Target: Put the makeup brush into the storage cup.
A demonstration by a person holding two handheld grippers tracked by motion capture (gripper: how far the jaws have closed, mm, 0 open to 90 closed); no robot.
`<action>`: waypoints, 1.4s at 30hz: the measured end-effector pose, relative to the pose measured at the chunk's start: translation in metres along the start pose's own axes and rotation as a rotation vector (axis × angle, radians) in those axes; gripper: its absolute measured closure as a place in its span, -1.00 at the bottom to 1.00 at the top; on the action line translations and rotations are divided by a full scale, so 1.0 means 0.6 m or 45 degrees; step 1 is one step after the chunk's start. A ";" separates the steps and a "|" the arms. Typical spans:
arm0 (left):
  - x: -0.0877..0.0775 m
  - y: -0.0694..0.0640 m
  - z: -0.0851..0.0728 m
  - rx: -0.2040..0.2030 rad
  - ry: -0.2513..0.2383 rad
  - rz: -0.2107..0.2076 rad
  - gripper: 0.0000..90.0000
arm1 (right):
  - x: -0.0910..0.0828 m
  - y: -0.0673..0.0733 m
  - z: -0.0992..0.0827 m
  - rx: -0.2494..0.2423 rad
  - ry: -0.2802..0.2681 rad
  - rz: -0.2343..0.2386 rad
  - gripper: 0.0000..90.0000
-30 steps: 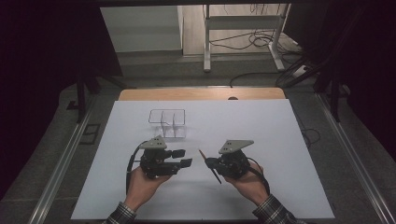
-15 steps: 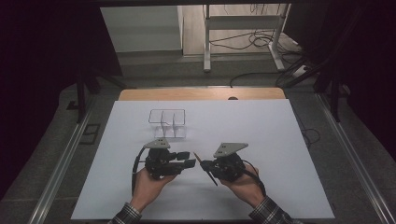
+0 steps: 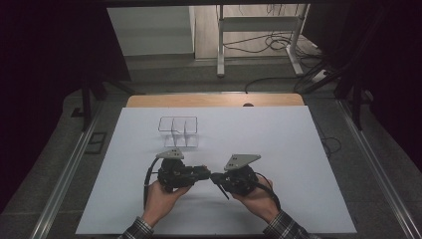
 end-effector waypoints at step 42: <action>-0.032 -0.009 0.010 0.058 -0.041 0.075 0.87 | -0.012 -0.019 -0.023 0.023 0.041 -0.032 0.17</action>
Point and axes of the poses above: each handheld gripper's, and its own axes: x roughly forward along the jaws, z roughly out of its top, y roughly to its left, the point moved 1 cm from there along x, roughly forward along the jaws, and after that the axes turned 15 degrees about -x, right-handed, at the moved point
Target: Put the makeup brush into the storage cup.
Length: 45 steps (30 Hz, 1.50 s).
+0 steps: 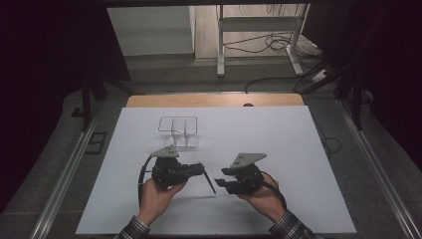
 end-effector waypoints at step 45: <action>-0.057 0.029 0.028 0.015 -0.057 0.142 0.87 | -0.038 -0.015 -0.044 0.040 0.100 -0.098 -0.60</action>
Point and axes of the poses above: each handheld gripper's, and its own axes: x roughly forward along the jaws, z roughly out of its top, y roughly to its left, the point moved 1 cm from there along x, roughly forward along the jaws, and after that the axes turned 15 degrees about -x, right-handed, at the moved point
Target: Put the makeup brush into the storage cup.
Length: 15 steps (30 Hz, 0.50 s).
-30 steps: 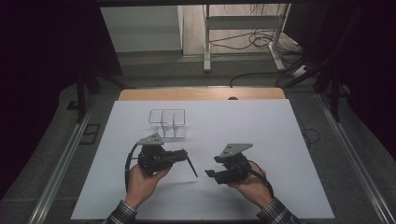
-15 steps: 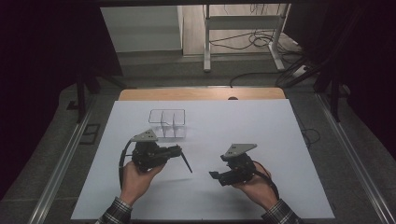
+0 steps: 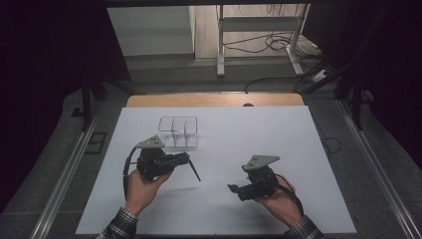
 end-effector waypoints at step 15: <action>-0.016 0.023 0.014 -0.020 -0.028 0.042 0.87 | -0.024 -0.003 -0.027 0.040 0.000 -0.030 -0.71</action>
Point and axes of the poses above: each handheld gripper's, and its own axes: x roughly forward along the jaws, z roughly out of its top, y roughly to its left, the point moved 1 cm from there along x, roughly forward along the jaws, and after that the axes turned 15 degrees about -x, right-handed, at the moved point
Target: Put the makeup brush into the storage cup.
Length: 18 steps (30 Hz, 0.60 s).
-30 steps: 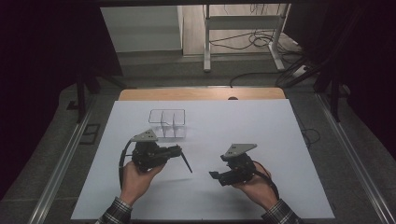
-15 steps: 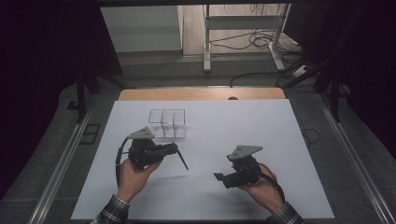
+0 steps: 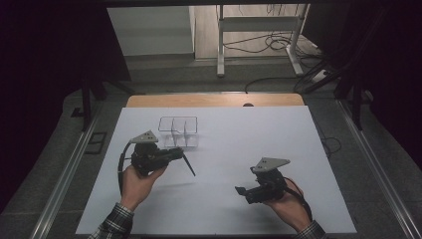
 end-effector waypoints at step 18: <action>-0.015 0.026 0.023 -0.029 -0.028 0.041 0.87 | -0.020 -0.002 -0.022 0.035 -0.012 -0.044 -0.87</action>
Point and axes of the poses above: each handheld gripper's, and its own axes: x roughly forward along the jaws, z roughly out of its top, y roughly to its left, the point moved 1 cm from there along x, roughly forward along the jaws, and after that the axes turned 15 degrees about -x, right-handed, at the moved point
